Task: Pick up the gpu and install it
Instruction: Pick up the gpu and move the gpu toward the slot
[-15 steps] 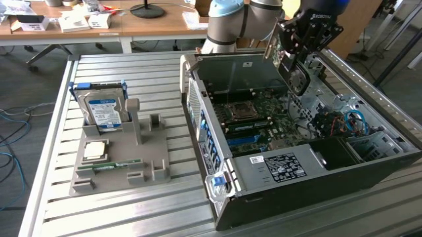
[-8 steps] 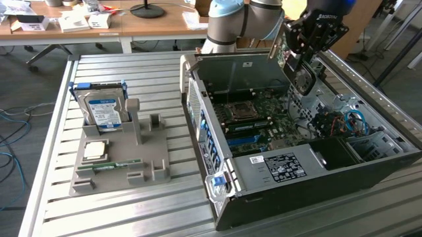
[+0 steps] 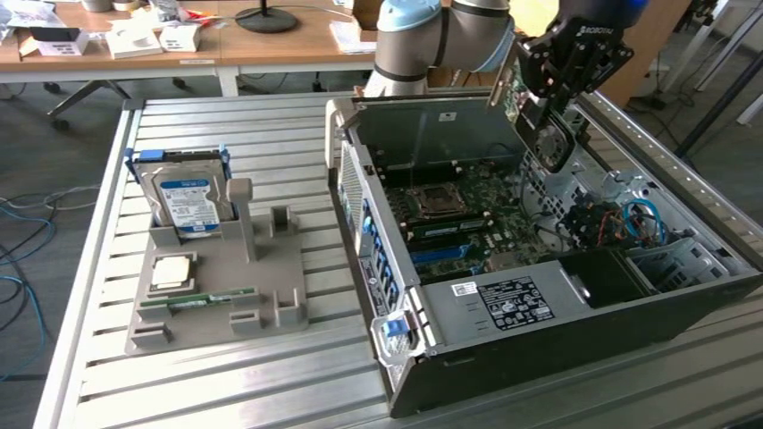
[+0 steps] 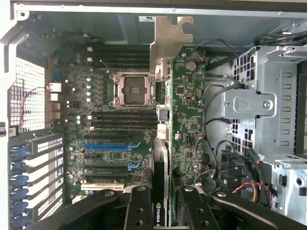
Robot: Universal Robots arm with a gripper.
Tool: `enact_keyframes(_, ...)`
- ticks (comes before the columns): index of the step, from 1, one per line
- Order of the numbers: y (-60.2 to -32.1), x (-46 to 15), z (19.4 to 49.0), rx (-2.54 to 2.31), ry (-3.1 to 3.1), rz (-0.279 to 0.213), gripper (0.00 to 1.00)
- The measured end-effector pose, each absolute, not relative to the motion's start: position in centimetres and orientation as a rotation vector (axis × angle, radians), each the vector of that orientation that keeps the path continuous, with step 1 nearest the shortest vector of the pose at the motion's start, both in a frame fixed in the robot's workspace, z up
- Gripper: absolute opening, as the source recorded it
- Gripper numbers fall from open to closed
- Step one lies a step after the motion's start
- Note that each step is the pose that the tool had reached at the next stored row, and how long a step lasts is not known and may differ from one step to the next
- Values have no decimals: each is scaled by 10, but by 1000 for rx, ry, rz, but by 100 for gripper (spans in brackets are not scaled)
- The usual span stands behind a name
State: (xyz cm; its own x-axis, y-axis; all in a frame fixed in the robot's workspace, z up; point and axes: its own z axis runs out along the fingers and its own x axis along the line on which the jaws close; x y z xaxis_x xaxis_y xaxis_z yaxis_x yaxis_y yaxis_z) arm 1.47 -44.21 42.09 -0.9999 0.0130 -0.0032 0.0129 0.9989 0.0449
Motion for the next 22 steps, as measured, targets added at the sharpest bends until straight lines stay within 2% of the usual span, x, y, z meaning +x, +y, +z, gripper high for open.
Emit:
enact_keyframes(11,-442,15,402,20,3137,70,26)
enact_keyframes(22,-442,32,401,20,3137,70,26)
